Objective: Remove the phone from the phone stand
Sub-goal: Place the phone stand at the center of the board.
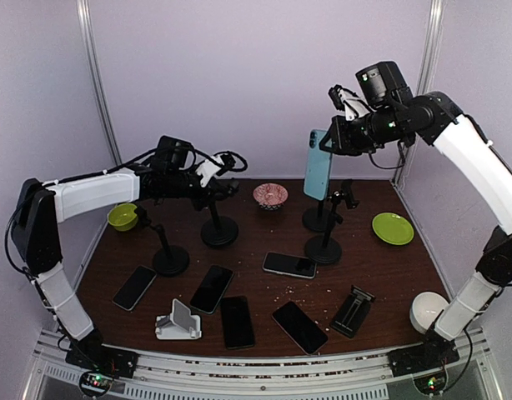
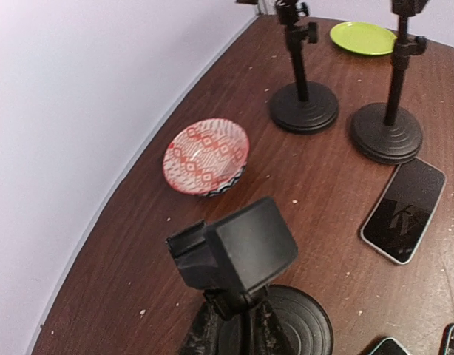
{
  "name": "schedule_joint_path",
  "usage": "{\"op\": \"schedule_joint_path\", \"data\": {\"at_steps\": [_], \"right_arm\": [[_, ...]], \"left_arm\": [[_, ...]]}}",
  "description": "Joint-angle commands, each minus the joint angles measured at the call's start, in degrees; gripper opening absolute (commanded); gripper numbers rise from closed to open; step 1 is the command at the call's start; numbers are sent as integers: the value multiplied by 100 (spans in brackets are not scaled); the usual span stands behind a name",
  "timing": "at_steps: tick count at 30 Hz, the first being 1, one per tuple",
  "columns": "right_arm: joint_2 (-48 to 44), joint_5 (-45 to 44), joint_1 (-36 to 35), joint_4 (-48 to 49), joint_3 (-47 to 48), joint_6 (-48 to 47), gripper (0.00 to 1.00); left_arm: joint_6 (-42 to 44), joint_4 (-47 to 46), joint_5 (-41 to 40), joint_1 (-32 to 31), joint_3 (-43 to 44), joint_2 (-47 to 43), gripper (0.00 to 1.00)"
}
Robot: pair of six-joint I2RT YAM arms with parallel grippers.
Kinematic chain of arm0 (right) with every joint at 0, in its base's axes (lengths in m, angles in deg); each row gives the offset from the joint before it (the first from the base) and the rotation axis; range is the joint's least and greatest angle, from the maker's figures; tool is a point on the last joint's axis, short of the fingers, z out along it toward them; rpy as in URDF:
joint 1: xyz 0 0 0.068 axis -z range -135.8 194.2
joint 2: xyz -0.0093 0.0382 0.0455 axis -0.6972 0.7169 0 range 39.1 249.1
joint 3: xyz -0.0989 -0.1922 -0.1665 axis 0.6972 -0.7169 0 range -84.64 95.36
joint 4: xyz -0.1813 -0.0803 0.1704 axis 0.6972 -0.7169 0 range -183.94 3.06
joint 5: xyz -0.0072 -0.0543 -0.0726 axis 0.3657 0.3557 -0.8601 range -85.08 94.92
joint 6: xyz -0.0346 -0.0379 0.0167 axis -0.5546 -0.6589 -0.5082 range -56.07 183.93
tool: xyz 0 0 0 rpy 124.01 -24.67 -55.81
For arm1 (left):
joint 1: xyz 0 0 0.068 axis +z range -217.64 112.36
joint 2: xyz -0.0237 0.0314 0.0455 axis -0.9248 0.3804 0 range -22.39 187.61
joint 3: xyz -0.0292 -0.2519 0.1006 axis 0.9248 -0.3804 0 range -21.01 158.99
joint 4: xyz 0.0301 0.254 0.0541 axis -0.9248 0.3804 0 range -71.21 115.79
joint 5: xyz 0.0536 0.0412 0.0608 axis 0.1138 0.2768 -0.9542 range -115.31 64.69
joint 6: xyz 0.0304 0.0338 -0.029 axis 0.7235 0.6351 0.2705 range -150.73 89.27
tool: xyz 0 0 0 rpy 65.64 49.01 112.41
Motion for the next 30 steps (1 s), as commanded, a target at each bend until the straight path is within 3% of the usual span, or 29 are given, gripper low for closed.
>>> {"op": "schedule_joint_path", "data": {"at_steps": [1,14,30], "right_arm": [[-332,-70,-39,661,-419,-20,0],[-553,56,-65,1061,-1126,25,0],[-659,11,-65,1159,-1338,-46,0]], "left_arm": [[-408,-579,-83,363,317,231,0],[-675,-950,-165,797,-342,416,1],[-642,-1197,0,800,-997,-263,46]]}}
